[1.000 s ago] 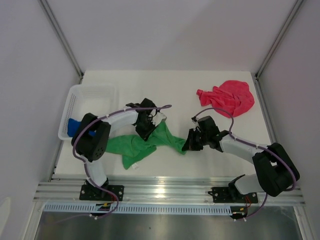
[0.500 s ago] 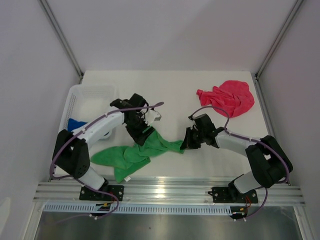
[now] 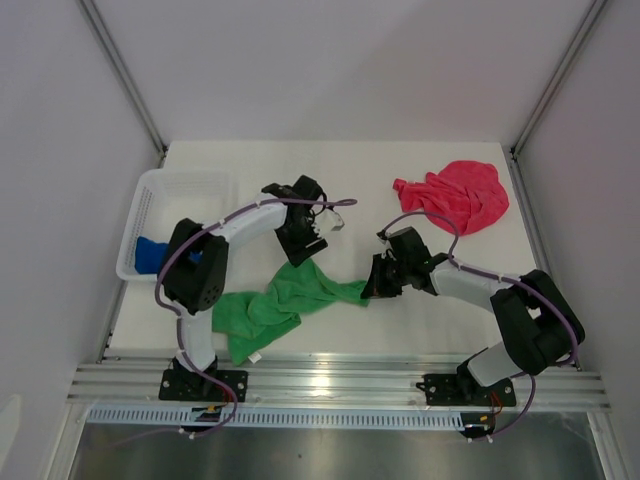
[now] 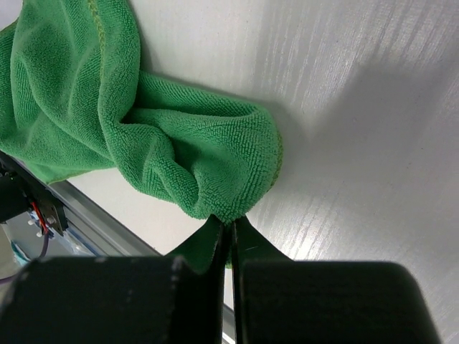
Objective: Roll the towels
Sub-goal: Flatten the towel
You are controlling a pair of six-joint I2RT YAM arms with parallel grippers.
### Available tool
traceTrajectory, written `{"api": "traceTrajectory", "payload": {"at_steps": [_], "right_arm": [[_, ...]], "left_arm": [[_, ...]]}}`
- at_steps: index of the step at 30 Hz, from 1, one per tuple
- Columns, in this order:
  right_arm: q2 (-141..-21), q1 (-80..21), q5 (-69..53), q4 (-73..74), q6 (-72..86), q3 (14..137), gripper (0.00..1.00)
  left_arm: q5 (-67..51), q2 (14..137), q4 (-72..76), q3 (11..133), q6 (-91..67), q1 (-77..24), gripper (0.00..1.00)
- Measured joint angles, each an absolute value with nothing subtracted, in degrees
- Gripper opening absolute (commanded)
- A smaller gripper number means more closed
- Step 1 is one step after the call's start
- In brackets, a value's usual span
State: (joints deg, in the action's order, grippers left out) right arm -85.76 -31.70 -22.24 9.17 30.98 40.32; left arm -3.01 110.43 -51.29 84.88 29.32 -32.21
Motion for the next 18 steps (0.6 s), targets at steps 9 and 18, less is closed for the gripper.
{"api": "traceTrajectory", "payload": {"at_steps": [9,18], "right_arm": [[-85.7,-31.7,-21.9,9.2,31.0,40.3,0.00],[-84.2,-30.8,-21.7,9.7,30.8,40.3,0.00]], "left_arm": [[-3.2,120.5,-56.3,94.1,33.1,-33.3,0.63],[-4.9,123.2,-59.2,94.2,32.9,-33.3,0.16]]}}
